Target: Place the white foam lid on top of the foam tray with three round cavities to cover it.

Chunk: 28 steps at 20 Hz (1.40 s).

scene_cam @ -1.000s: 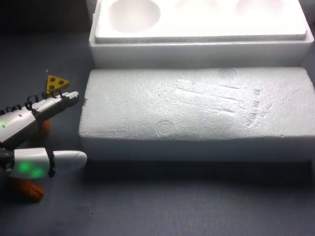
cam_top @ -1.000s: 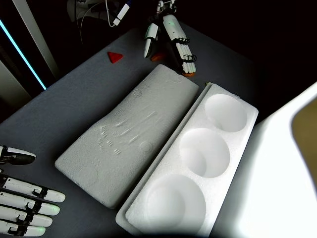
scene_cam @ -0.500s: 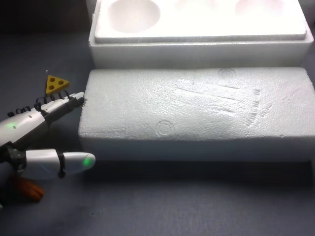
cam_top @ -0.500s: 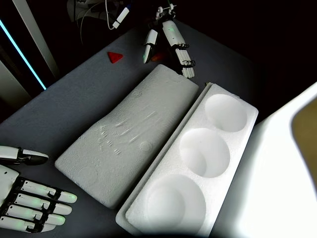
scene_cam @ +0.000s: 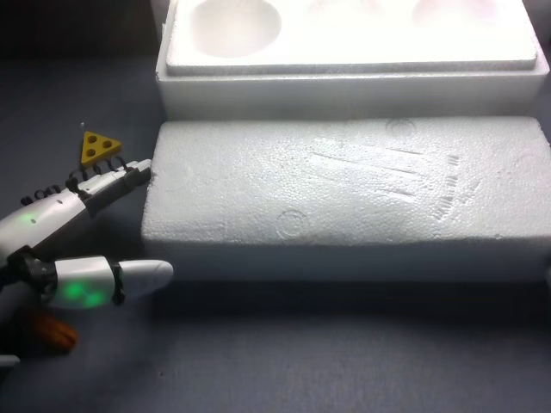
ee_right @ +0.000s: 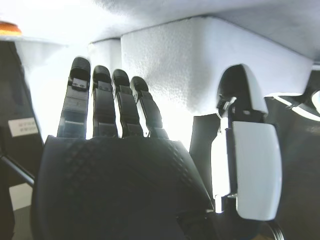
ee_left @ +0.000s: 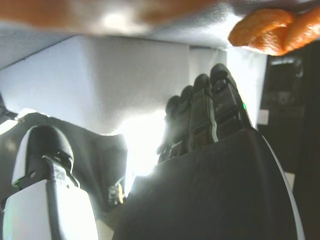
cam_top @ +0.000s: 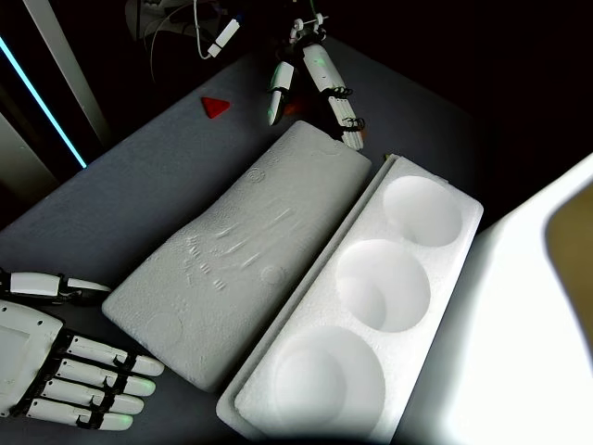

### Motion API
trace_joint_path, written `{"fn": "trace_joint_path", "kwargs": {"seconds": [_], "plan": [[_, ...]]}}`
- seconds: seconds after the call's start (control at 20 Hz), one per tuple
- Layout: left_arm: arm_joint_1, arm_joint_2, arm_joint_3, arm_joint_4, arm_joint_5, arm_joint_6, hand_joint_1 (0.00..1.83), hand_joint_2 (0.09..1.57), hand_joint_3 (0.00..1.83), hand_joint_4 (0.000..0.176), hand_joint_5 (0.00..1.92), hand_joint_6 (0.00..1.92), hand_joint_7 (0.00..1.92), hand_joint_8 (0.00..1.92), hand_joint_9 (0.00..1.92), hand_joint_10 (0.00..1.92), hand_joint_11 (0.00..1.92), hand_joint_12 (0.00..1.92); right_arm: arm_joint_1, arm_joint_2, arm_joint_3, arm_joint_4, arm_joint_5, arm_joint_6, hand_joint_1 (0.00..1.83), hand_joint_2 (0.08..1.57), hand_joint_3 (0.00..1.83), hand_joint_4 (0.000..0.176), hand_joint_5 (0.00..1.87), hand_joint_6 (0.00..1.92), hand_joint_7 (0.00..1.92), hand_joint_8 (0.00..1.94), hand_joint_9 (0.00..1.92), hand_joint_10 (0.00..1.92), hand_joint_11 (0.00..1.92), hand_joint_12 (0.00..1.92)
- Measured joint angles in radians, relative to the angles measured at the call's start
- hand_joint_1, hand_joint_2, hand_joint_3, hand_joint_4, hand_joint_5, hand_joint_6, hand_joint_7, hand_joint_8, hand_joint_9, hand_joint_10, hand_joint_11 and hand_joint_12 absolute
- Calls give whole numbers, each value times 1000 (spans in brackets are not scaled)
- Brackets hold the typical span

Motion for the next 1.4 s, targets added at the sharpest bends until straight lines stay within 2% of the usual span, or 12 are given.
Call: {"fn": "trace_joint_path", "kwargs": {"seconds": [0.1,0.15,0.2,0.25,0.4,0.7,0.75,0.9,1.1,1.15,1.25,1.4], "plan": [[0,-4,0,-7,-11,-5,572,1099,13,0,175,36,28,2,0,0,0,0,0,-2,0,4,7,6,405,1217,1,0,197,62,185,34,158,86,0,1346],[0,-5,0,-10,-16,-8,559,1124,17,0,194,37,43,5,0,0,0,0,2,-2,3,4,13,7,376,1221,0,0,227,125,244,20,152,256,0,1513],[0,-5,0,-10,-19,-12,543,1144,20,0,223,43,65,11,18,7,0,0,2,-2,3,5,19,7,366,1246,0,0,146,455,261,6,9,617,0,1598],[0,-5,-2,-11,-28,-14,541,1146,19,0,236,47,77,15,31,13,0,0,2,-2,3,6,19,10,359,1259,1,0,68,719,277,9,1,679,0,1623],[28,6,-40,-23,-75,-31,540,1150,14,0,240,44,76,8,26,8,0,0,2,5,-14,5,20,16,361,1252,0,0,6,896,300,17,0,820,0,1736],[55,52,-99,-23,-171,-39,535,1152,14,0,238,42,64,2,18,4,0,0,-24,52,-77,-25,74,43,384,1245,0,0,0,925,293,15,0,830,0,1742],[55,61,-106,-3,-190,-42,518,1145,9,22,228,37,45,0,8,0,0,0,-42,68,-92,-32,95,49,388,1247,0,0,0,921,229,23,0,645,0,1704],[53,90,-130,14,-212,-44,489,1150,7,3,219,27,49,2,22,6,0,0,-53,104,-117,-46,127,53,375,1243,0,0,0,780,179,6,0,604,0,1628],[42,142,-163,38,-253,-45,493,1146,3,14,217,20,64,3,33,7,2,3,-53,161,-149,-70,179,53,432,1238,0,0,0,723,190,8,0,571,0,1618],[40,157,-168,45,-269,-43,509,1142,1,19,217,19,65,3,33,7,2,3,-53,171,-157,-80,196,53,445,1232,0,0,0,800,236,28,0,685,0,1610],[34,166,-173,41,-298,-44,532,1137,0,19,220,19,66,2,38,8,9,9,-53,185,-165,-105,215,52,417,1233,1,0,0,774,238,19,0,601,0,1427],[-8,179,-168,57,-300,-44,554,1124,0,0,250,30,89,8,47,11,11,18,-29,199,-164,-107,218,51,349,1205,0,0,0,612,222,7,0,575,0,1427]]}}
